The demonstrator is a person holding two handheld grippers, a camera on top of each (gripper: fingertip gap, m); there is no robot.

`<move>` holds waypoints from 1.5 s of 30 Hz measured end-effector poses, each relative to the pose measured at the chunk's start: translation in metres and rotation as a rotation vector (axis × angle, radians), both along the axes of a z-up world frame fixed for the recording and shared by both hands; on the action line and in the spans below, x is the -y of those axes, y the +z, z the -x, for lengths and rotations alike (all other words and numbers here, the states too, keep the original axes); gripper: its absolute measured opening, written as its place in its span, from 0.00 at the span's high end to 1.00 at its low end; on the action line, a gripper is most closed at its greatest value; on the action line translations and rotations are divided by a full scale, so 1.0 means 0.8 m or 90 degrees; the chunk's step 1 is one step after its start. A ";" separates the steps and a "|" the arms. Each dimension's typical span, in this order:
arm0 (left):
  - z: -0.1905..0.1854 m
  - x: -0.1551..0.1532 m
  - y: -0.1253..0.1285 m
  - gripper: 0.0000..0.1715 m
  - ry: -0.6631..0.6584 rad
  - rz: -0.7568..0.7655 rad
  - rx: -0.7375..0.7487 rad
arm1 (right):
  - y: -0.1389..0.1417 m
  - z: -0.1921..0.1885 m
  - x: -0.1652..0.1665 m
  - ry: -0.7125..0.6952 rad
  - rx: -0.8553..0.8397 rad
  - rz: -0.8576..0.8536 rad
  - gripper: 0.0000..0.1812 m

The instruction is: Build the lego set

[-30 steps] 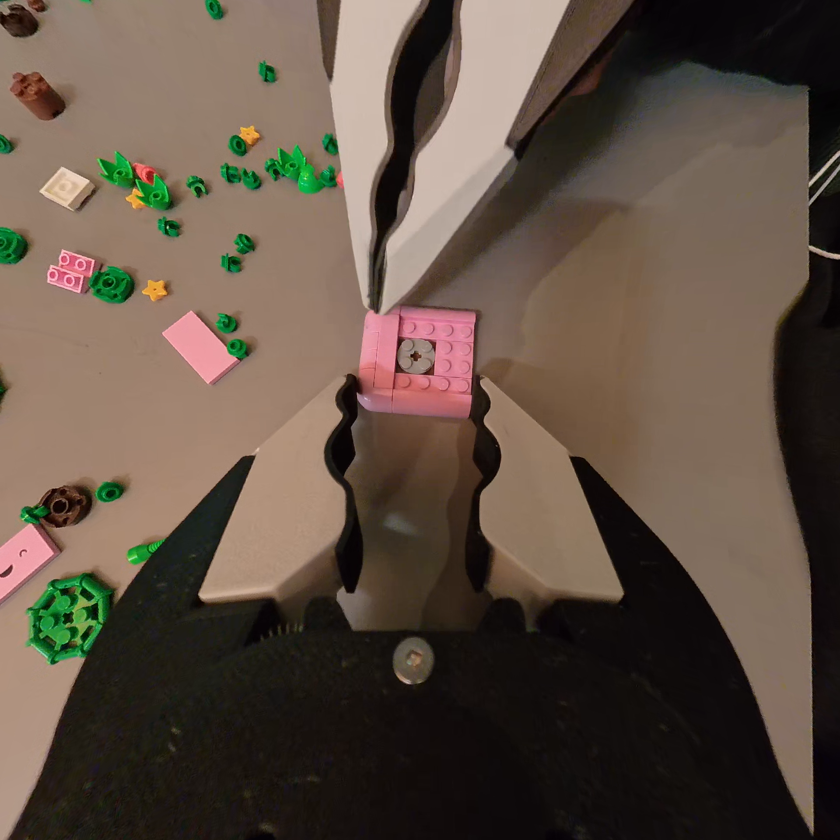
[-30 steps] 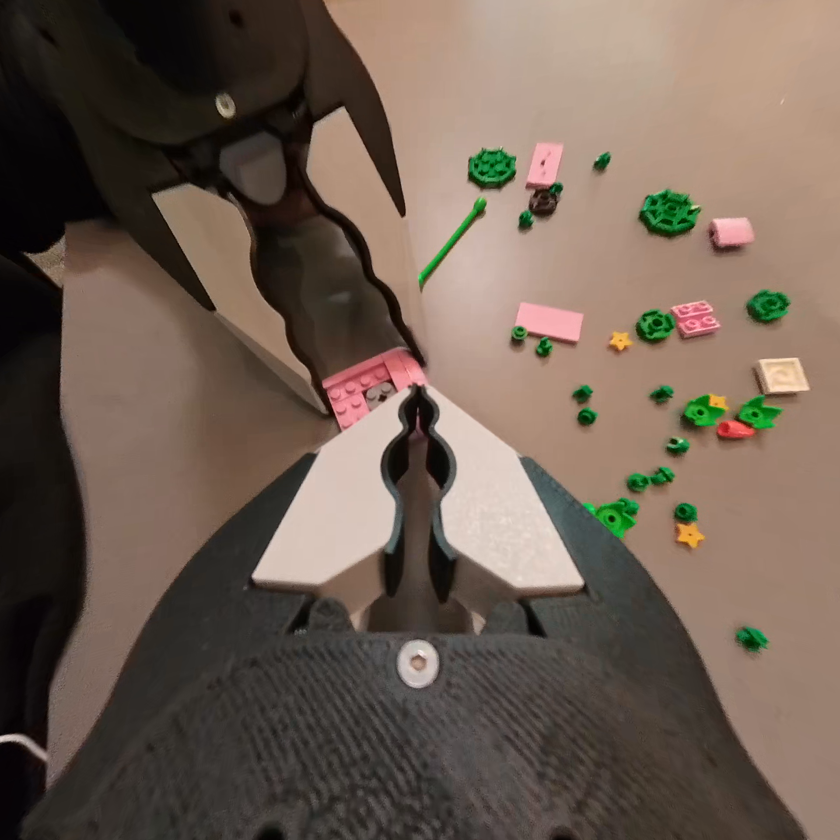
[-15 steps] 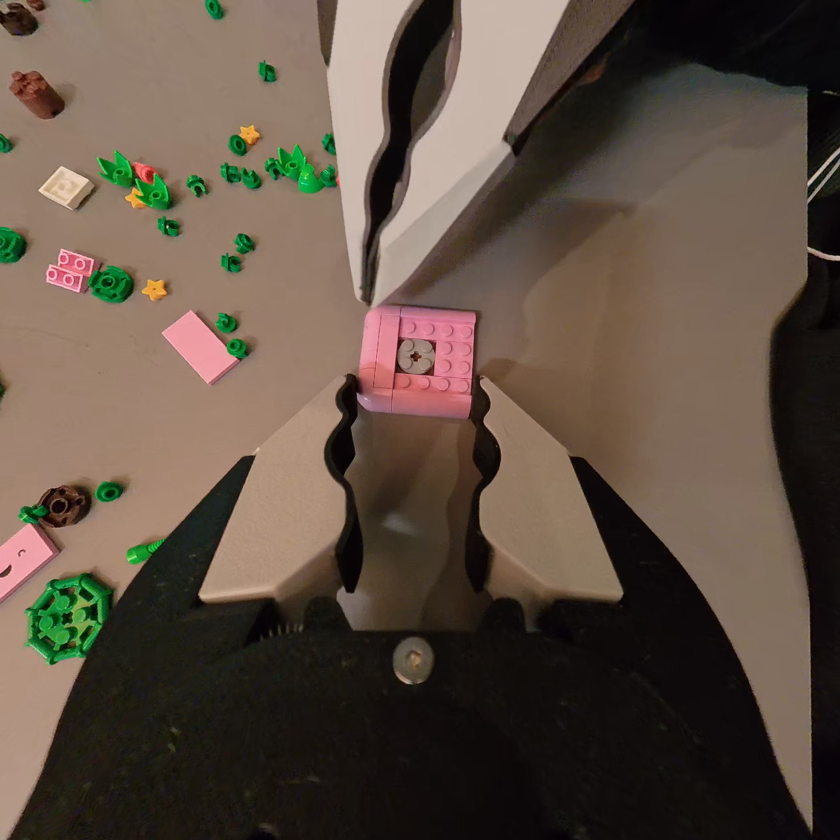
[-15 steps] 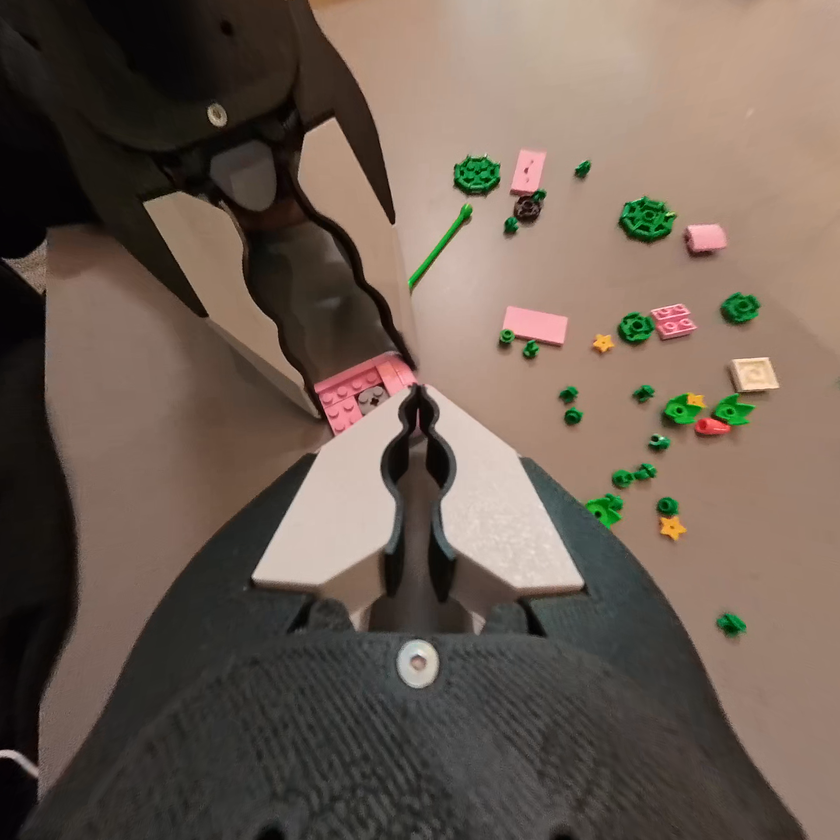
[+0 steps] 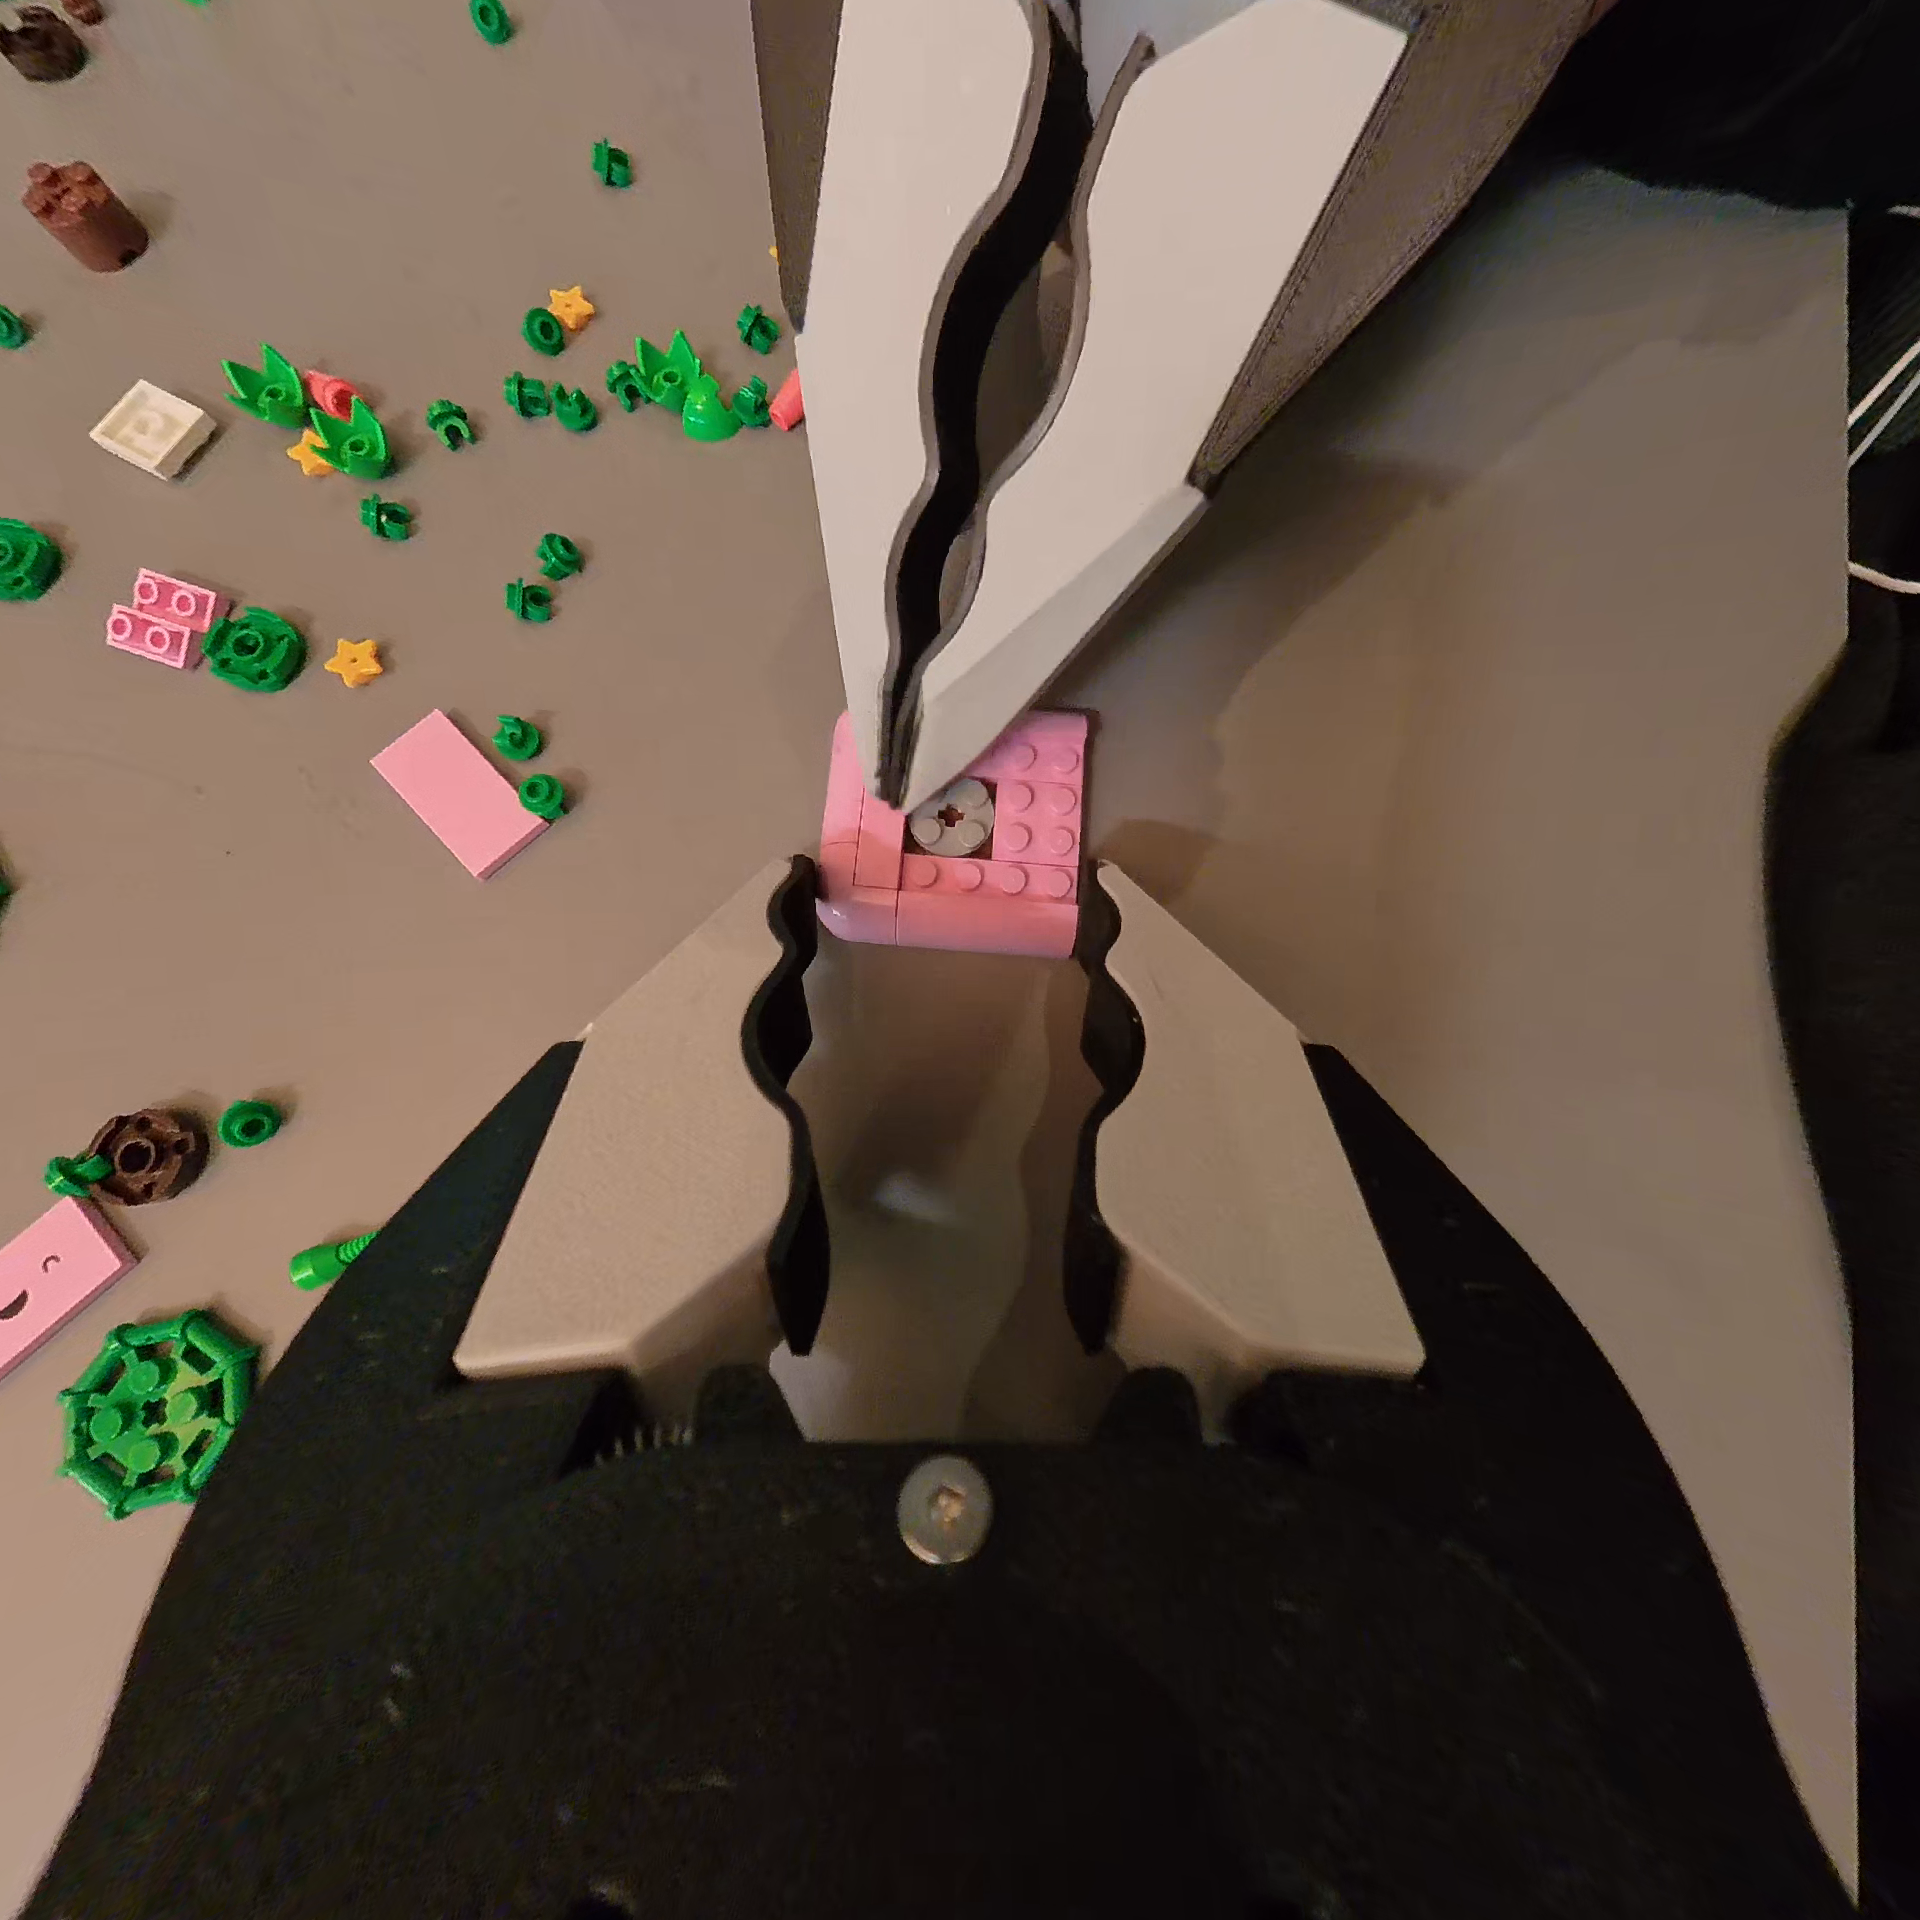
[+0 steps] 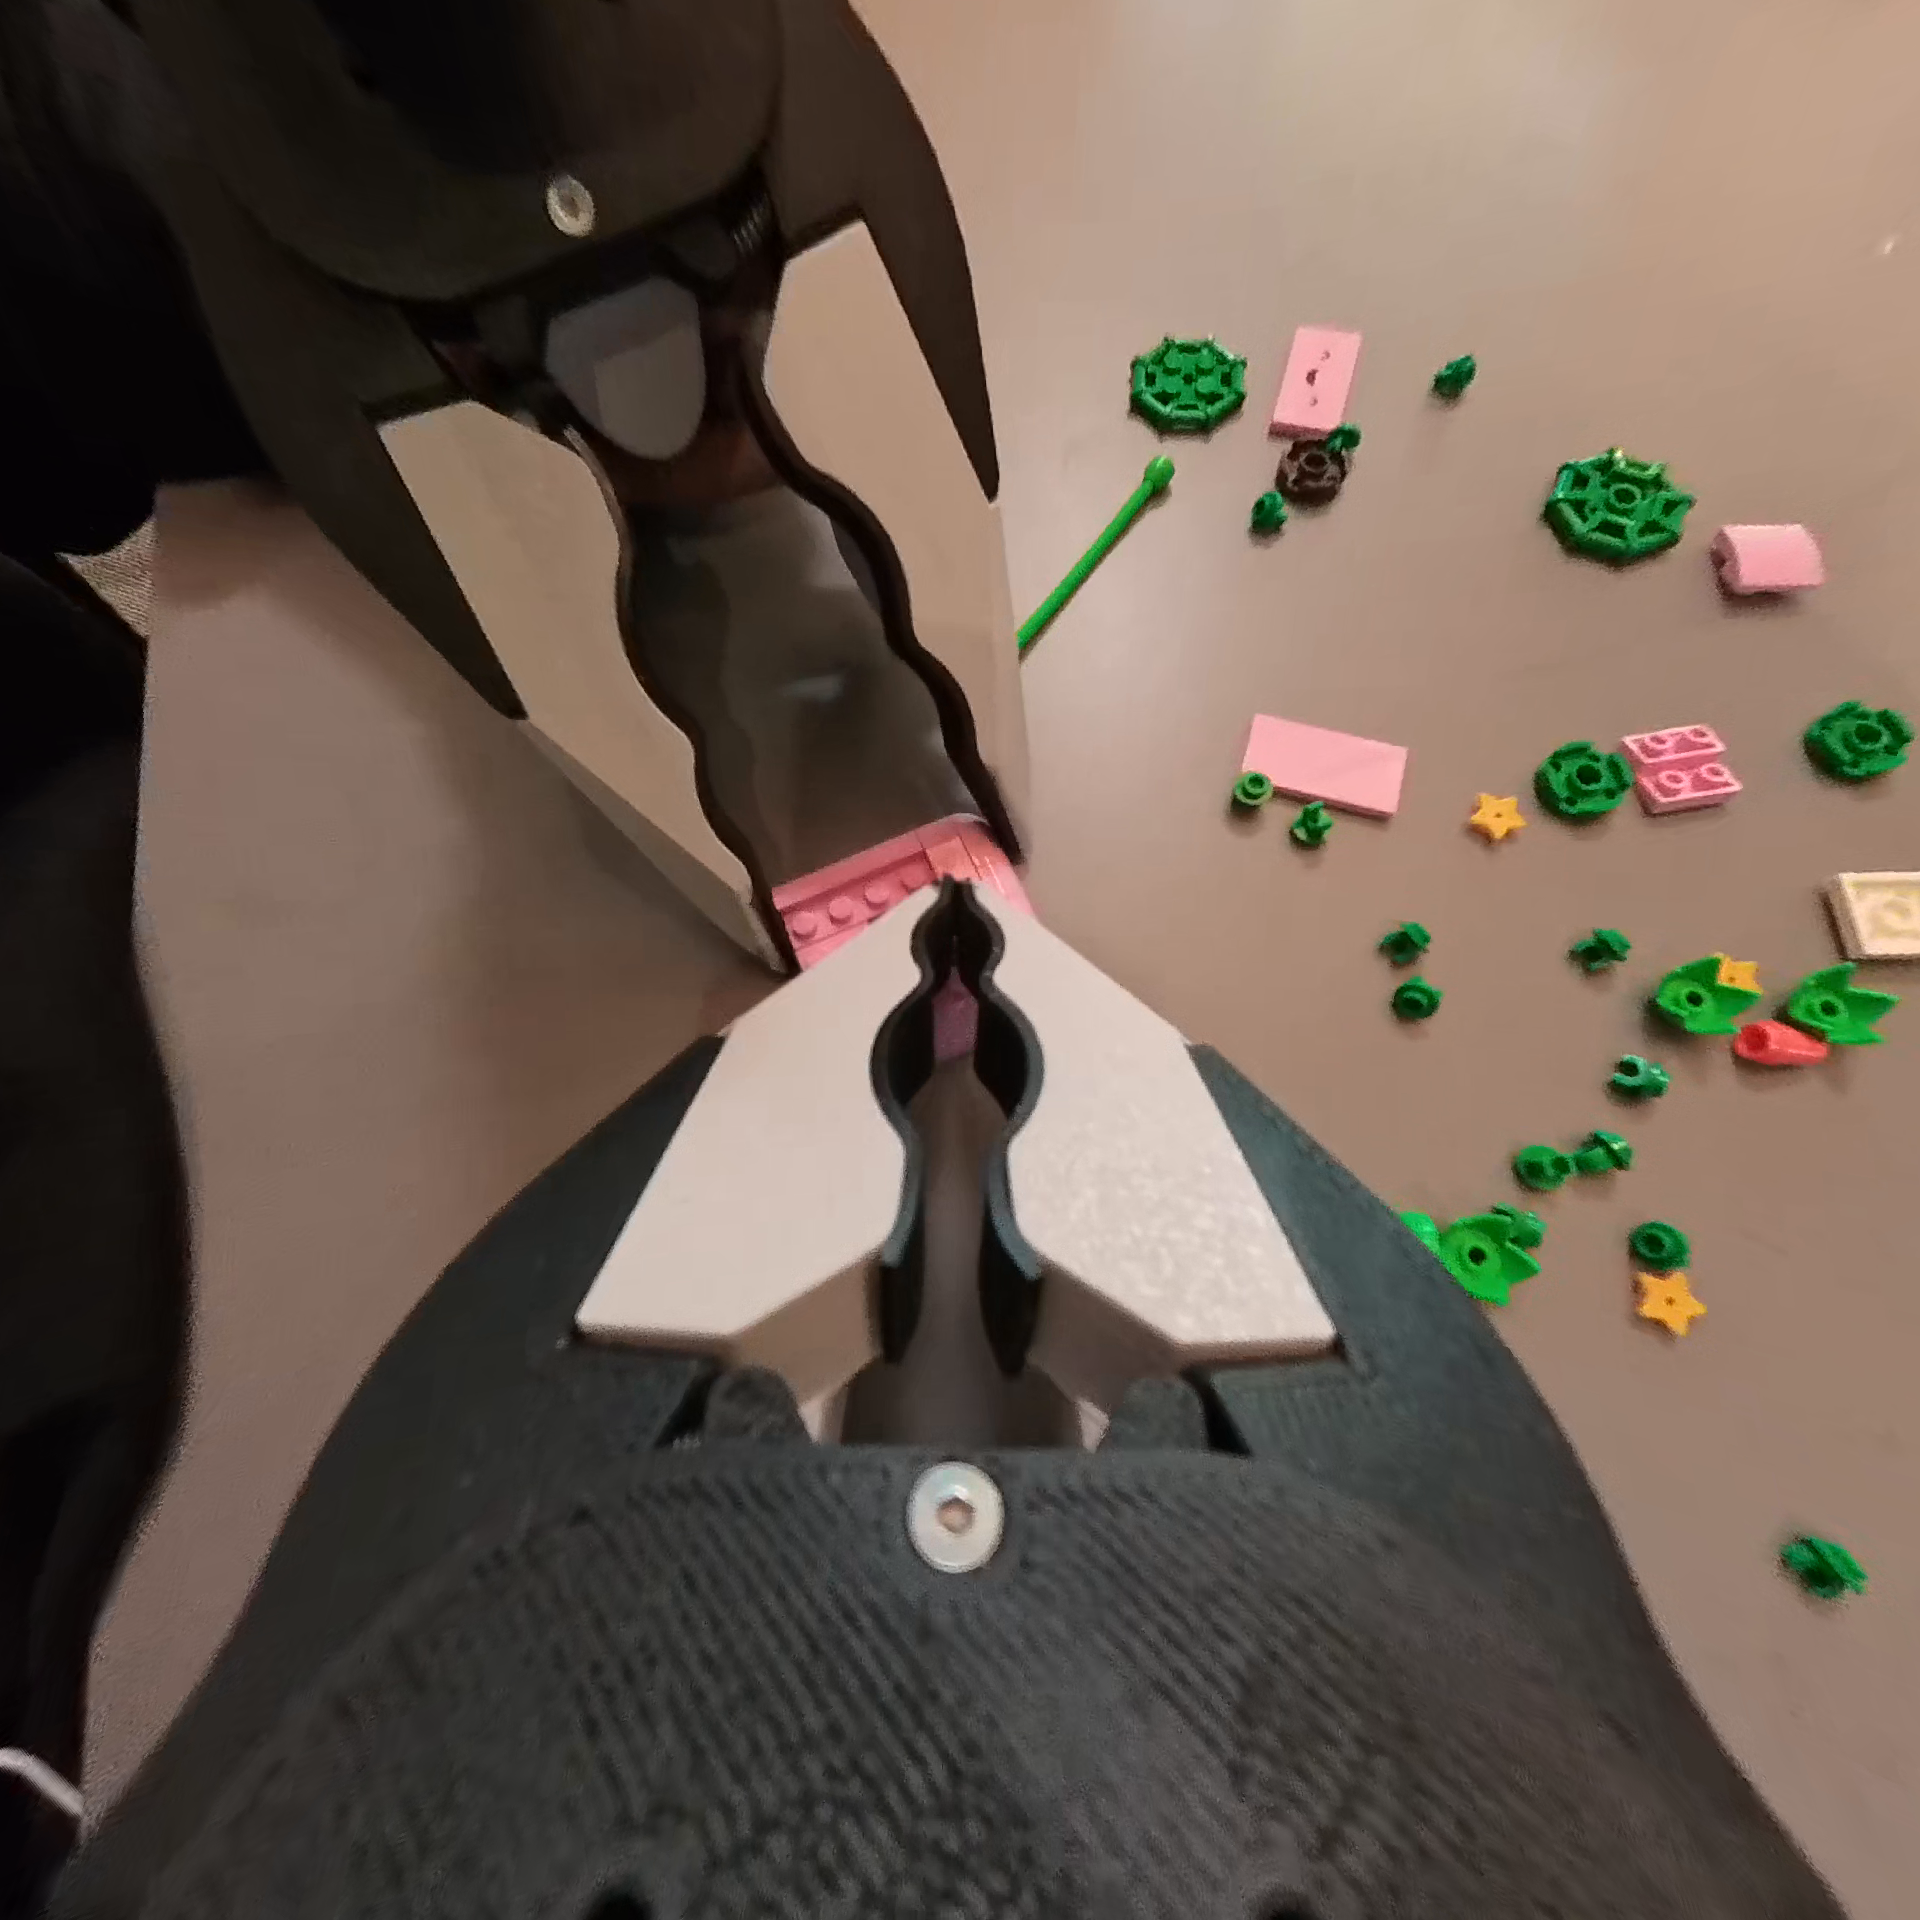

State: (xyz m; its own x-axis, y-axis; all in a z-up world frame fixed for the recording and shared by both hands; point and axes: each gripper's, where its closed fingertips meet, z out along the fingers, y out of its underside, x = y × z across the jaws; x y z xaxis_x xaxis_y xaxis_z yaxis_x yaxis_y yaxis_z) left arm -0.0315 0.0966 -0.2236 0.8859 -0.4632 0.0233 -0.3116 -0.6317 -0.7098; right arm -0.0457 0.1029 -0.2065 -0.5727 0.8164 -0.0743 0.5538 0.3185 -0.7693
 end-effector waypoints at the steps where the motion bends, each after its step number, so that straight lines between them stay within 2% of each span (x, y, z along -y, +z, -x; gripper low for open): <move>1: 0.000 0.000 0.000 0.72 0.000 0.000 0.000 | 0.001 0.001 0.000 -0.001 -0.001 0.001 1.00; 4: 0.000 0.000 0.000 0.72 0.000 0.002 0.006 | -0.003 0.003 -0.001 -0.002 -0.008 -0.012 1.00; 8: 0.006 -0.003 0.007 0.73 0.021 -0.004 0.046 | 0.032 0.021 -0.018 -0.050 -0.121 -0.013 1.00; 12: 0.030 -0.011 0.034 0.74 0.096 -0.043 0.188 | 0.058 0.026 -0.031 -0.087 -0.175 0.021 1.00; 14: 0.059 -0.022 0.039 0.75 0.180 -0.062 0.221 | 0.066 0.027 -0.035 -0.097 -0.185 0.034 1.00; 16: 0.091 -0.033 0.040 0.78 0.273 -0.087 0.192 | 0.072 0.027 -0.038 -0.102 -0.197 0.036 1.00; 17: 0.097 -0.037 0.039 0.80 0.291 -0.091 0.171 | 0.075 0.027 -0.038 -0.104 -0.203 0.035 1.00; 25: 0.106 -0.053 0.003 0.80 0.311 -0.030 -0.079 | 0.090 0.024 -0.037 -0.103 -0.237 0.023 1.00; 28: 0.104 -0.060 0.003 0.81 0.301 -0.034 -0.092 | 0.094 0.022 -0.037 -0.104 -0.246 0.024 1.00; 36: 0.098 -0.076 0.001 0.80 0.290 -0.018 -0.051 | 0.101 0.019 -0.038 -0.105 -0.263 0.009 1.00; 40: 0.109 -0.085 0.001 0.77 0.339 -0.015 -0.051 | 0.100 0.019 -0.037 -0.105 -0.261 0.005 1.00; 45: 0.113 -0.085 0.001 0.82 0.351 -0.019 -0.075 | 0.095 0.020 -0.038 -0.106 -0.255 -0.005 1.00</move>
